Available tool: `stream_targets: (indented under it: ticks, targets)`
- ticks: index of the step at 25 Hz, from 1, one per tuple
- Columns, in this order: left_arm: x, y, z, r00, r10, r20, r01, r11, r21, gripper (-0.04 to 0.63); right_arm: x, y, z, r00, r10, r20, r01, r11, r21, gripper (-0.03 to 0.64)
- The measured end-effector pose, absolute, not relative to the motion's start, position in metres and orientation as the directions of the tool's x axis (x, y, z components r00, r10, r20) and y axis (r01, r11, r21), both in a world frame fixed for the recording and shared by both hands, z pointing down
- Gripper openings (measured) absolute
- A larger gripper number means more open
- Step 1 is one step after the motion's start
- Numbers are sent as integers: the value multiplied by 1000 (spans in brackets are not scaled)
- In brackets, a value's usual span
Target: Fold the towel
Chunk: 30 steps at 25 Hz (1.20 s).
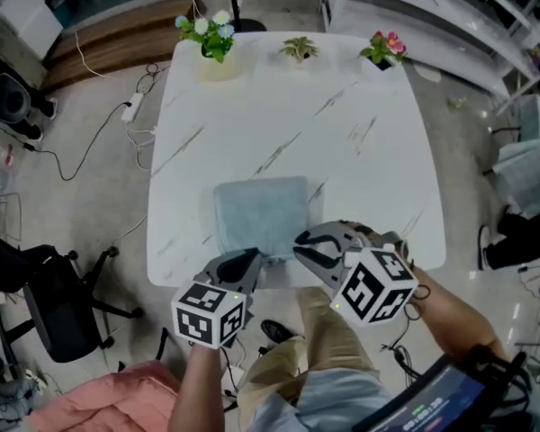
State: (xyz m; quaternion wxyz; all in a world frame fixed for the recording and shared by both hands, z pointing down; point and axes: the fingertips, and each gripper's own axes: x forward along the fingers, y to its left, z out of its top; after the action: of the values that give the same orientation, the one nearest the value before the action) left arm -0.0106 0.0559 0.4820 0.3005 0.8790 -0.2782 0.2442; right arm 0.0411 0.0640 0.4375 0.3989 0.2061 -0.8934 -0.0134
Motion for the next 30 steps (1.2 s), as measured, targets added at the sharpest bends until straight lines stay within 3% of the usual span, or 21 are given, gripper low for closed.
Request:
stream_targets:
  ticks: [6,12,16,19,22,25,30]
  targets:
    - [-16,55,485,740,-316,594,-609,-688,394,9,48,70,493,-502,-368,782,-352,913,204,34]
    - [-14,50,495,709,-308,635,-621,-699,354,9,47,66,501,-524,-328,786,-411,906,104,28]
    - [-32,55,481,705,-346,619,-639,-689,343,9,76,72,482,-517,-400,757,-557,828,57,32]
    - [-70,69,460,667,-422,614,-684,-675,278,9,110,84,467,-481,-511,712,-738,675,-14,32]
    - [-111,83,413,643,-551,532,-744,-614,263,9,139,98,432,-415,-659,627,-872,485,-66,32]
    - [-130,85,344,618,-696,366,-785,-575,231,9,159,105,385,-328,-794,511,-938,338,-78,32]
    - [-121,94,231,575,-803,158,-818,-564,111,9,142,116,276,-288,-916,281,-956,292,-28,18]
